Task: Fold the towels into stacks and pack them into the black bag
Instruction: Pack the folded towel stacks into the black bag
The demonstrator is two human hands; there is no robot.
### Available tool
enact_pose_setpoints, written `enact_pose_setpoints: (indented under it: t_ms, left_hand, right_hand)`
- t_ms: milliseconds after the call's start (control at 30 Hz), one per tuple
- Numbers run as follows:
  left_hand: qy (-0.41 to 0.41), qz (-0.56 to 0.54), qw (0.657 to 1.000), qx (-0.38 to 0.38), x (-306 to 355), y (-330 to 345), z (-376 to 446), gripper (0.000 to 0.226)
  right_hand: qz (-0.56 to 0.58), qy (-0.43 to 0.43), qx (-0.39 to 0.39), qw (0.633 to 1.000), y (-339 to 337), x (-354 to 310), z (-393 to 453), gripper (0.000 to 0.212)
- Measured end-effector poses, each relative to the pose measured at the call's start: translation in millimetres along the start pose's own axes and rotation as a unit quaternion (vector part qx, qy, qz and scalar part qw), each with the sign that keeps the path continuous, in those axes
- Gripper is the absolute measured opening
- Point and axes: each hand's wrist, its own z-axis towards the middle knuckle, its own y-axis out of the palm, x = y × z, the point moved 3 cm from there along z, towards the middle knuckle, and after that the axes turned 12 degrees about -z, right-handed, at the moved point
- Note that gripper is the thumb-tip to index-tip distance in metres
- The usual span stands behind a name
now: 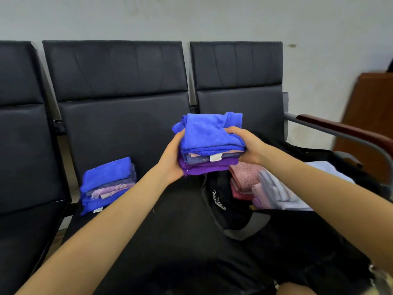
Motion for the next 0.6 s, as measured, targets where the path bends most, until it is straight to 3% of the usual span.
enact_pose_setpoints:
  t_ms: [67,200,333,467,533,600]
  left_hand:
    - [0.021,0.047,0.998,0.02,-8.6,6.3,20.4,0.045]
    - [0.053,0.123,0.989,0.065,-31.7,26.0,62.0,0.092]
    - [0.025,0.083,0.996,0.026,-57.9,56.6,81.0,0.078]
    - [-0.006,0.159,0.981,0.108,-106.1,38.3,119.9,0.124]
    - [-0.013,0.207,0.97,0.126,-131.0,33.1,125.6,0.119]
    - [-0.008,0.239,0.962,0.13,-145.4,38.5,113.5,0.099]
  right_hand:
    - [-0.034,-0.004,0.016,0.999,-20.2,-7.2,-0.9,0.015]
    - [-0.109,-0.003,0.088,0.99,-67.0,-10.0,1.3,0.042]
    - [-0.117,0.019,0.139,0.983,-112.4,1.4,3.3,0.033]
    - [-0.153,0.066,0.183,0.969,-144.4,28.7,1.1,0.023]
    - [-0.195,0.098,0.192,0.957,-156.2,43.6,-2.4,0.026]
    - [-0.23,0.13,0.177,0.948,-164.2,53.6,-6.6,0.03]
